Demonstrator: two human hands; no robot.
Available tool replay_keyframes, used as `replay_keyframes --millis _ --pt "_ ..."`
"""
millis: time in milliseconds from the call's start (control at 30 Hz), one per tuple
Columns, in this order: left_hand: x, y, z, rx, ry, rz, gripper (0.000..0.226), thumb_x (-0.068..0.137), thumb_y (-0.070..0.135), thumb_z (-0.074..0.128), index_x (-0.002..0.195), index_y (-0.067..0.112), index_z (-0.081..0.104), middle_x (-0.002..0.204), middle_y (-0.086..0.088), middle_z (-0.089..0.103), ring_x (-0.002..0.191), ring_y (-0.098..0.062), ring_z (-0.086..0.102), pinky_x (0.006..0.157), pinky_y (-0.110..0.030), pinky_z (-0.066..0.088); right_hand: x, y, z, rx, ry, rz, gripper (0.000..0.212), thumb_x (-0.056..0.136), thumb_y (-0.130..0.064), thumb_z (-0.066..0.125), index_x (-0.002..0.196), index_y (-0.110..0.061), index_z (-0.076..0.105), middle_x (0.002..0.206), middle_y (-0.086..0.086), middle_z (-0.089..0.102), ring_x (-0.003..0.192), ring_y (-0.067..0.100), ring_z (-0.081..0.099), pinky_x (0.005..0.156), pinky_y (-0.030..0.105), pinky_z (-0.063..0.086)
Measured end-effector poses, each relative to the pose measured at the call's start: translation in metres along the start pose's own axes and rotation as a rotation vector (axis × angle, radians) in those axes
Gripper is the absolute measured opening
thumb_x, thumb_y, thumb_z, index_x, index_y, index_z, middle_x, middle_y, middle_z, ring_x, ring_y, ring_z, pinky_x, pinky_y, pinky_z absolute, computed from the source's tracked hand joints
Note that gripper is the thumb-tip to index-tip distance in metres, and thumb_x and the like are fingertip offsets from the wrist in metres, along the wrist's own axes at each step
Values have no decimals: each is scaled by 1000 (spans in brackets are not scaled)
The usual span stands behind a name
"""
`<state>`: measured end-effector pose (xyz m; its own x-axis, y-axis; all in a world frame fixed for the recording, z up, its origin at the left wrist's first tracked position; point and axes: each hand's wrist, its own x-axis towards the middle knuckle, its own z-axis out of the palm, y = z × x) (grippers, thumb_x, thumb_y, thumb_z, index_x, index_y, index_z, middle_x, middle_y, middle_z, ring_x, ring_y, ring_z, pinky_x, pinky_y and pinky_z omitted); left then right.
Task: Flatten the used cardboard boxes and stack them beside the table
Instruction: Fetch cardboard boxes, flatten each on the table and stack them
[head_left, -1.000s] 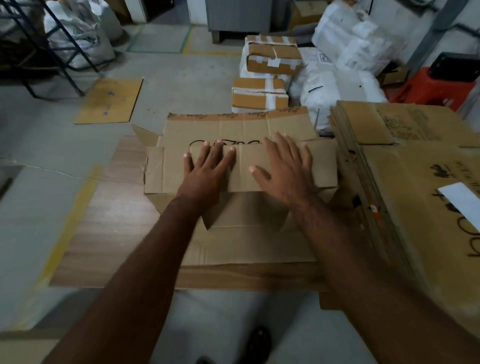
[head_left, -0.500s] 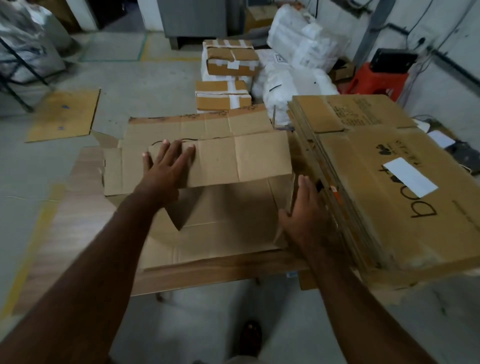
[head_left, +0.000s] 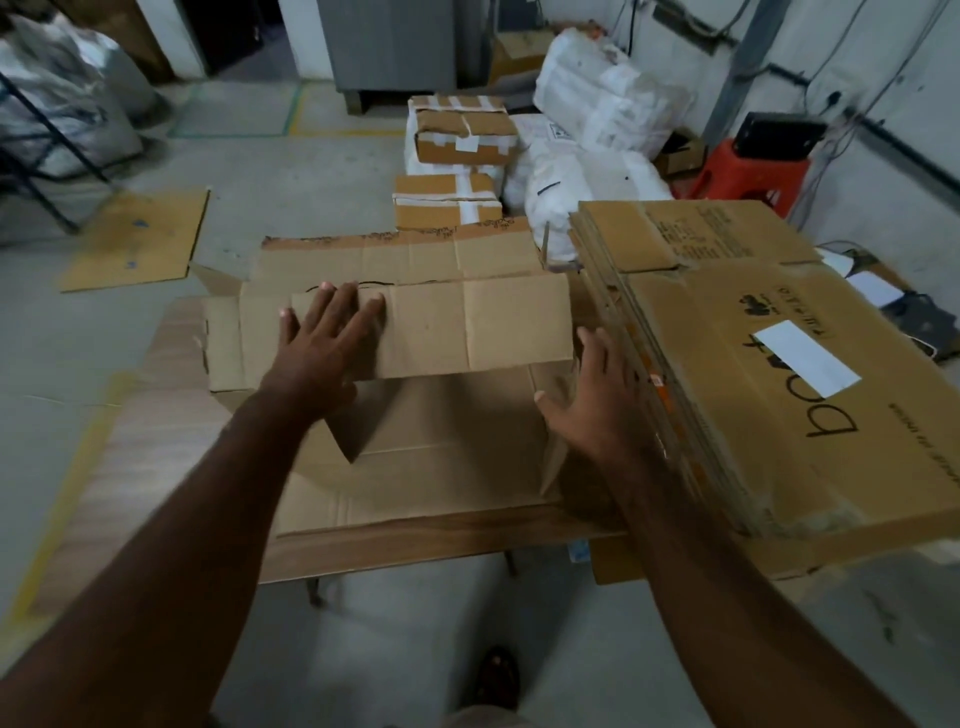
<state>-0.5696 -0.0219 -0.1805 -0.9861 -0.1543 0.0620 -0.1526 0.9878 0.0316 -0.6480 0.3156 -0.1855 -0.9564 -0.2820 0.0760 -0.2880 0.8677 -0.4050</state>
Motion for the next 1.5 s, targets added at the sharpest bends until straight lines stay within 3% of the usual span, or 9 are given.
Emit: replay_keyframes --millis 100,267,433,567,633,1000,1167,1300,1500 --pt "-4 3 -2 -14 -13 -15 128 77 32 85 161 37 -11 168 -1 -20 153 -28 -21 117 -64 -4 17 -56 -4 -54 108 -165 84 90 -46 65 157 -15 28 167 12 20 149 32 24 116 54 30" --pt "-12 12 -7 -60 20 -67 125 78 35 84 162 27 -10 169 1 -19 154 -25 -20 121 -63 -1 53 -144 13 -180 -61 -471 68 105 -43 40 164 -22 13 172 3 10 157 24 8 125 51 7" --pt "-37 15 3 -124 25 -128 106 87 36 75 162 19 2 170 0 -15 156 -21 -12 123 -52 2 68 -156 37 -280 -101 -488 67 107 -44 32 164 -23 4 172 0 8 158 23 5 124 57 -1" --pt "-77 12 17 -21 175 -67 69 83 37 74 143 13 50 150 -13 43 136 -33 42 104 -56 45 75 -151 42 -284 -98 -486 68 106 -44 33 164 -23 5 172 -1 10 158 22 7 125 56 0" --pt "-87 12 27 49 120 -8 56 84 34 72 135 11 60 137 -8 55 122 -30 50 91 -48 50 75 -152 44 -282 -99 -485 68 106 -43 33 164 -23 4 172 0 10 158 22 7 124 57 -1" --pt "-88 7 1 206 -29 -127 37 100 44 48 124 21 63 133 -1 61 127 -26 46 95 -43 37 65 -176 57 -300 -120 -307 84 99 -69 29 164 -25 1 171 9 6 156 40 -6 111 78 -7" --pt "-120 -39 -8 118 -42 -519 33 98 39 51 124 20 54 112 -6 71 118 -31 50 86 -42 37 65 -181 67 -343 -105 -286 84 96 -75 30 162 -37 -3 171 13 5 154 46 -7 109 83 -2" --pt "-146 -93 -2 158 -167 -629 42 92 33 59 129 20 43 113 -5 71 120 -31 49 92 -47 36 63 -178 72 -333 -87 -289 84 95 -76 29 162 -38 -1 171 13 5 155 45 -7 109 83 -4" --pt "-126 -106 4 -144 238 -724 37 91 54 66 98 21 52 77 -1 56 99 -28 56 94 -49 34 60 -183 69 -330 -71 -297 82 96 -75 29 162 -38 -2 172 10 4 156 42 -7 110 82 -3"
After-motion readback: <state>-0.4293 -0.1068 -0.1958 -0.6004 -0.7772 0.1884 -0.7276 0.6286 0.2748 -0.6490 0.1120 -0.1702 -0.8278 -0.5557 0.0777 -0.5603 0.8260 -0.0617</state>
